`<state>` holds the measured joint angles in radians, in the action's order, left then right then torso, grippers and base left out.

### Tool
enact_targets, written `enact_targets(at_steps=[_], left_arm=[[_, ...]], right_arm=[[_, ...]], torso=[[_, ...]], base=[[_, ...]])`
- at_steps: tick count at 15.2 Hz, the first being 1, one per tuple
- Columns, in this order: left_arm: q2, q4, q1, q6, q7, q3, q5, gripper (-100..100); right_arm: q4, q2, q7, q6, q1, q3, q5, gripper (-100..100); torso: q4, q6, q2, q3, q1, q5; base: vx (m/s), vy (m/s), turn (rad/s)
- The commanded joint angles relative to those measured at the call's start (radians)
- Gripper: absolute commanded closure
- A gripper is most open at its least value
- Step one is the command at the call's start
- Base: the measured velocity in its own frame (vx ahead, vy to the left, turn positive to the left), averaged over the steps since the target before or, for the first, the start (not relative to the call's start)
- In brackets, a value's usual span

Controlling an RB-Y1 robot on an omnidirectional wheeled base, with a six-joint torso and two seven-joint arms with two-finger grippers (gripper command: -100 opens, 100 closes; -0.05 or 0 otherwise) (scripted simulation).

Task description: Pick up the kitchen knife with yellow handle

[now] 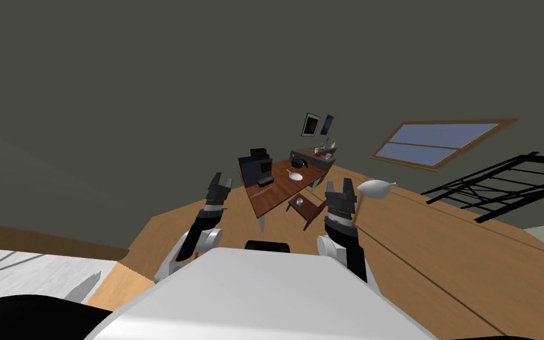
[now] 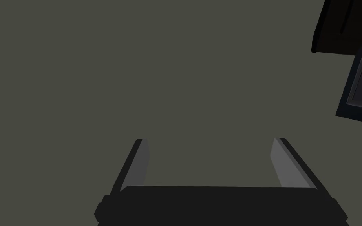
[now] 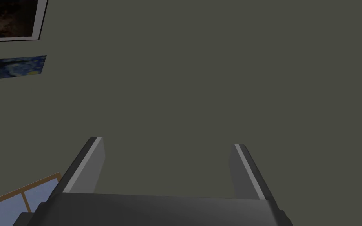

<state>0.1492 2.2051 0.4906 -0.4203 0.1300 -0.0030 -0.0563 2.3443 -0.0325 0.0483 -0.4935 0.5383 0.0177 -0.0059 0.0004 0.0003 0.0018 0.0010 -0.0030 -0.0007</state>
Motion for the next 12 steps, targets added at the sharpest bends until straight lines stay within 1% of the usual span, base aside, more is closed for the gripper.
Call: enact_targets(at_steps=[1,2,3,4,5,6,7,8,9,10,11,12], left_arm=[[0.018,-0.021,-0.005,0.05,0.023,0.02,-0.02,-100],[0.018,-0.021,-0.005,0.064,0.023,0.02,-0.02,-100],[0.033,-0.039,-0.01,0.088,0.041,0.037,-0.036,-100],[0.033,-0.039,-0.01,0.11,0.041,0.037,-0.036,-100],[0.047,-0.06,-0.015,0.136,0.06,0.056,-0.053,-100],[0.047,-0.06,-0.015,0.156,0.06,0.056,-0.053,-100],[0.047,-0.06,-0.015,0.16,0.06,0.056,-0.053,-100],[0.062,-0.082,-0.021,0.188,0.079,0.076,-0.071,-100],[0.062,-0.082,-0.021,0.208,0.079,0.076,-0.071,-100],[0.062,-0.082,-0.021,0.212,0.079,0.076,-0.071,-100],[0.076,-0.106,-0.027,0.247,0.098,0.097,-0.09,-100],[0.076,-0.106,-0.027,0.266,0.098,0.097,-0.09,-100]], right_arm=[[0.0,0.0,0.0,0.0,0.0,0.0,0.0,0],[0.0,0.0,0.0,0.0,0.0,0.0,0.0,0],[0.0,0.0,0.0,0.0,0.0,0.0,0.0,0],[0.0,0.0,0.0,0.0,0.0,0.0,0.0,0],[0.0,0.0,0.0,0.0,0.0,0.0,0.0,0],[0.0,0.0,0.0,0.0,0.0,0.0,0.0,0],[0.0,0.0,0.0,0.0,0.0,0.0,0.0,0],[0.0,0.0,0.0,0.0,0.0,0.0,0.0,0],[0.0,0.0,0.0,0.0,0.0,0.0,0.0,0],[0.0,0.0,0.0,0.0,0.0,0.0,0.0,0],[0.0,0.0,0.0,0.0,0.0,0.0,0.0,0],[0.0,0.0,0.0,0.0,0.0,0.0,0.0,0]], torso=[[0.0,0.0,0.0,0.0,0.0,0.0],[0.0,0.0,0.0,0.0,-0.001,0.0],[0.0,0.0,0.0,0.0,-0.001,0.0],[0.0,0.0,0.0,0.0,-0.001,0.0],[0.0,0.0,0.0,0.0,-0.002,0.0],[0.0,0.0,0.0,0.0,-0.002,0.0],[0.0,0.0,0.0,0.0,-0.002,0.0],[0.0,0.0,0.0,0.0,-0.001,0.0],[0.0,0.0,0.0,0.0,-0.001,0.0],[0.0,0.0,-0.001,0.0,-0.001,0.0],[0.0,0.0,-0.001,0.0,0.0,0.0],[0.0,0.001,-0.001,-0.001,0.0,0.0]], base=[[-0.02,-0.06,-0.216],[-0.019,-0.06,-0.189],[-0.014,-0.071,-0.207],[-0.012,-0.068,-0.154],[-0.018,-0.073,-0.197],[-0.018,-0.077,-0.173],[-0.01,-0.055,-0.054],[-0.007,-0.058,-0.152],[-0.004,-0.057,-0.173],[0.0,-0.034,-0.072],[0.003,-0.043,-0.23],[-0.002,-0.048,-0.206]])
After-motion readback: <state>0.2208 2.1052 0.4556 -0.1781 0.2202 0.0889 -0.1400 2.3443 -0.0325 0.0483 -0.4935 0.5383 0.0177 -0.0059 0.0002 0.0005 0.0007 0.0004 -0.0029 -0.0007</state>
